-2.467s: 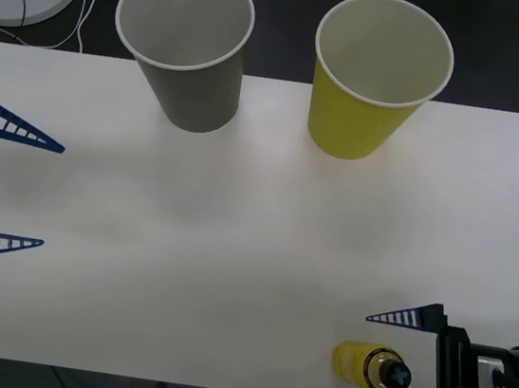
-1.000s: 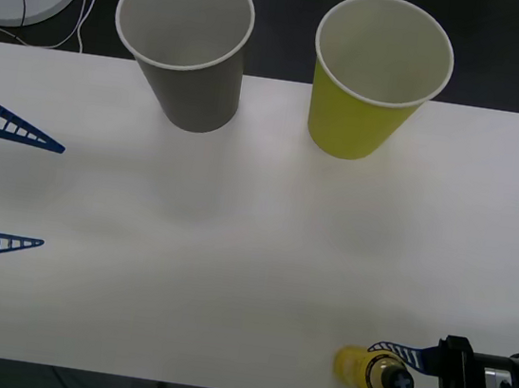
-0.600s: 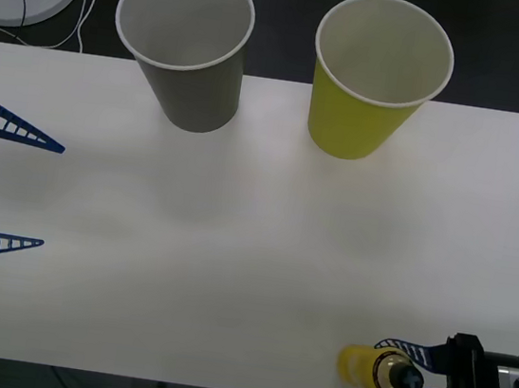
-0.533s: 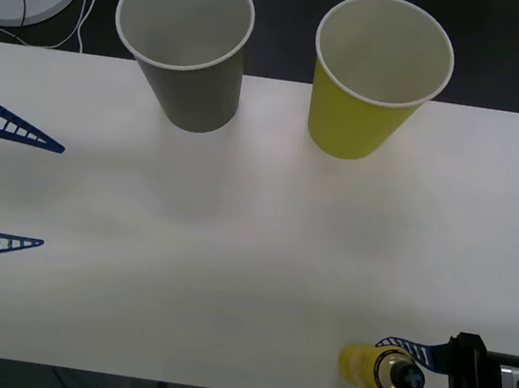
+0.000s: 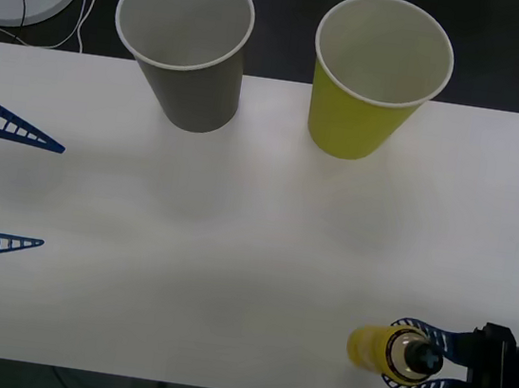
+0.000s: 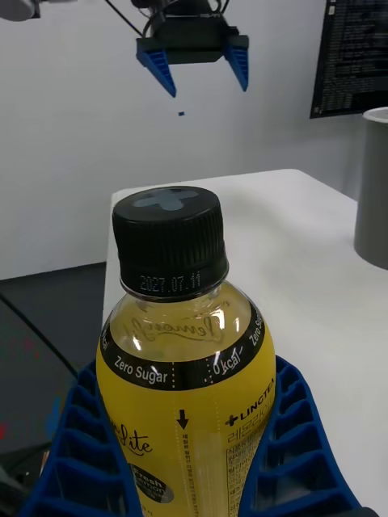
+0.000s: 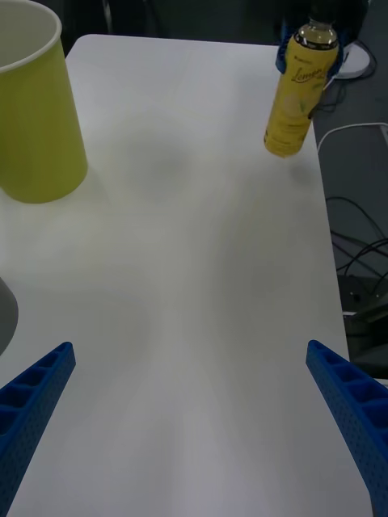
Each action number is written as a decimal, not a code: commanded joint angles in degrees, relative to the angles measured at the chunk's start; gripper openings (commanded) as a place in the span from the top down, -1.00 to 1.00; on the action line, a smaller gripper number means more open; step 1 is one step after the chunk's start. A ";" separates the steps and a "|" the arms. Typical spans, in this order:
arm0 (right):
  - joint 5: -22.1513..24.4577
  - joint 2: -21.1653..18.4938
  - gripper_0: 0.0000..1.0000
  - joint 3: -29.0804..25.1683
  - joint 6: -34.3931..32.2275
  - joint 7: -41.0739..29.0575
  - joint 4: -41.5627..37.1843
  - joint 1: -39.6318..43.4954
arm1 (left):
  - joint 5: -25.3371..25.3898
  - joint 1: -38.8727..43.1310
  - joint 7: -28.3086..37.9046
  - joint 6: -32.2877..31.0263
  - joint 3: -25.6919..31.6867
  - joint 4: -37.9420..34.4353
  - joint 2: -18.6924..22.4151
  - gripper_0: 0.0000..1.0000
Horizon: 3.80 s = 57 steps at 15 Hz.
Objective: Put the can into the green bin and the plastic bottle into the gray bin
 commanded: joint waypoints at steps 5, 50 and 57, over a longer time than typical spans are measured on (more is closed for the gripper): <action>-5.02 -2.36 1.00 -3.81 16.25 -0.17 -14.69 8.31 | 0.00 0.00 0.00 0.00 0.00 0.00 0.00 -1.00; -73.75 -19.76 1.00 -24.47 103.79 -8.61 -53.15 -14.98 | 0.00 0.00 0.00 0.00 0.00 0.00 0.00 -1.00; -88.42 -23.90 1.00 -24.47 111.87 -7.38 -53.15 -31.07 | 0.00 0.00 0.00 0.00 0.00 0.00 0.00 -1.00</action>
